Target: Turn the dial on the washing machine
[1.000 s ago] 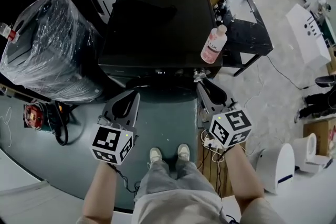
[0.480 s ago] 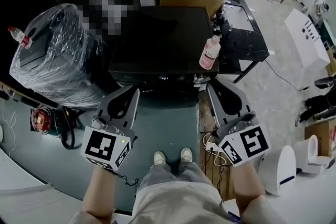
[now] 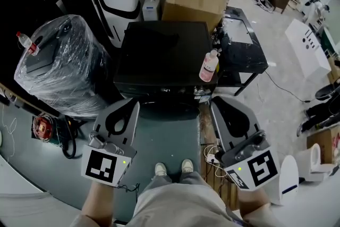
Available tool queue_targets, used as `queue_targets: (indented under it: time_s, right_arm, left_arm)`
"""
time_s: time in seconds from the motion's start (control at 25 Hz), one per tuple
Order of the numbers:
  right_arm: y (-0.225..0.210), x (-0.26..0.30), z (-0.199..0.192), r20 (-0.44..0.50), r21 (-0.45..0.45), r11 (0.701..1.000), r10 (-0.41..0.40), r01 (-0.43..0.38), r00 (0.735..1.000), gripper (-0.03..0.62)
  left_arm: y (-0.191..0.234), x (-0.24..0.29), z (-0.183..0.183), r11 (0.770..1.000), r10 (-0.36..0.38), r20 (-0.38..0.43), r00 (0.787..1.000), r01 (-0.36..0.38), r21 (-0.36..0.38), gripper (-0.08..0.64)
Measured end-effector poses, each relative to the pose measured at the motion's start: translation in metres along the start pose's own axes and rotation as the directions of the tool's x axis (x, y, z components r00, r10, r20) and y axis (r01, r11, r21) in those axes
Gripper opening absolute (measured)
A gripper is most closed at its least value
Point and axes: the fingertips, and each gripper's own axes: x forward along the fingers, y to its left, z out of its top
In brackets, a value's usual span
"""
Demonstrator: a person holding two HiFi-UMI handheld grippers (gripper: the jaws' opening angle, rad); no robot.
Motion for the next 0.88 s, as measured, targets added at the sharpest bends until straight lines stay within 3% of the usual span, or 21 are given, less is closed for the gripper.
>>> queue_targets:
  time_s: [0.4,0.72,0.88]
  right_arm:
    - [0.020,-0.019,0.028,0.047,-0.008,0.999,0.036,-0.036,0.998,0.031]
    - [0.025,-0.020,0.033,0.071,-0.024,0.997,0.075,-0.073,0.995,0.028]
    - [0.015,-0.015,0.023,0.048,-0.044,0.997,0.062,-0.060,0.997,0.029]
  left_arm:
    - [-0.013,-0.016,0.036,0.999,-0.023,0.049,0.999,0.022,0.031,0.020]
    - [-0.026,-0.019,0.033,0.998,-0.056,0.027,0.998,0.055,0.038,0.020]
    - [-0.015,-0.009,0.036,1.000,-0.012,0.060,0.998,0.014,-0.027,0.020]
